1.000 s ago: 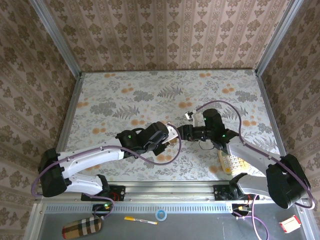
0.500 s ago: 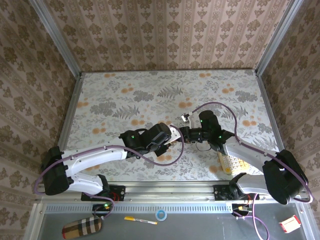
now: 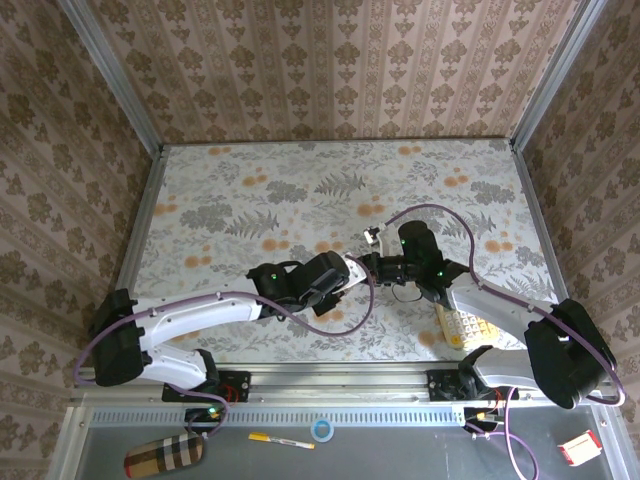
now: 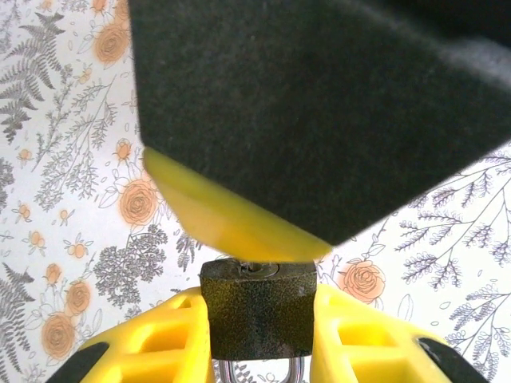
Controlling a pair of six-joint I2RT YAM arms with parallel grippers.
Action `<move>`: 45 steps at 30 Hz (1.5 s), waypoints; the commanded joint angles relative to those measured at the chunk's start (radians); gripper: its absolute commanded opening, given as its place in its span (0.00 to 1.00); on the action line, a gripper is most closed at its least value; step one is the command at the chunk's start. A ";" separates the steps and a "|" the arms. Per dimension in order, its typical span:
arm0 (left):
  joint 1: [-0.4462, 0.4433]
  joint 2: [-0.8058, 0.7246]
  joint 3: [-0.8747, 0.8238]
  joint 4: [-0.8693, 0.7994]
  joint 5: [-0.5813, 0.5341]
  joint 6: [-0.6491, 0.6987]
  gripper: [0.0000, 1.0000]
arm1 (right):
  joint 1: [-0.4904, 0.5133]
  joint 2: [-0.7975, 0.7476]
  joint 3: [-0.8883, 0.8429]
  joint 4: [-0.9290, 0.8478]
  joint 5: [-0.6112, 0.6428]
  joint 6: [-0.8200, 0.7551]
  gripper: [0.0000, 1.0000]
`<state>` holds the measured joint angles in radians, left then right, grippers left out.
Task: Unlock with the key
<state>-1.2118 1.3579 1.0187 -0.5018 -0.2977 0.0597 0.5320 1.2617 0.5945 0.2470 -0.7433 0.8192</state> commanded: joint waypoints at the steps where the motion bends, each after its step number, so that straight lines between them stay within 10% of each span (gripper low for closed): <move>1: -0.023 0.006 0.035 0.031 -0.018 0.031 0.00 | -0.003 -0.006 -0.006 0.055 -0.005 0.024 0.03; 10: -0.025 -0.031 0.005 0.095 -0.030 0.024 0.03 | -0.003 -0.034 -0.022 0.064 -0.001 0.053 0.00; 14: 0.009 -0.085 -0.016 0.123 -0.017 -0.074 0.49 | -0.003 -0.053 -0.030 0.056 0.025 0.046 0.00; 19: 0.096 -0.214 -0.091 0.202 0.132 -0.283 0.70 | -0.003 -0.072 -0.027 0.044 0.064 0.018 0.00; 33: 0.356 -0.424 -0.387 0.562 0.545 -1.397 0.80 | 0.049 -0.181 -0.049 0.053 0.272 -0.271 0.00; 45: 0.301 -0.257 -0.482 0.939 0.572 -1.766 0.77 | 0.096 -0.226 -0.088 0.174 0.431 -0.403 0.00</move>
<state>-0.8974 1.0801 0.5575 0.2981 0.2504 -1.5806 0.6163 1.0752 0.5190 0.3321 -0.3832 0.4770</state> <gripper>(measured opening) 0.772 0.064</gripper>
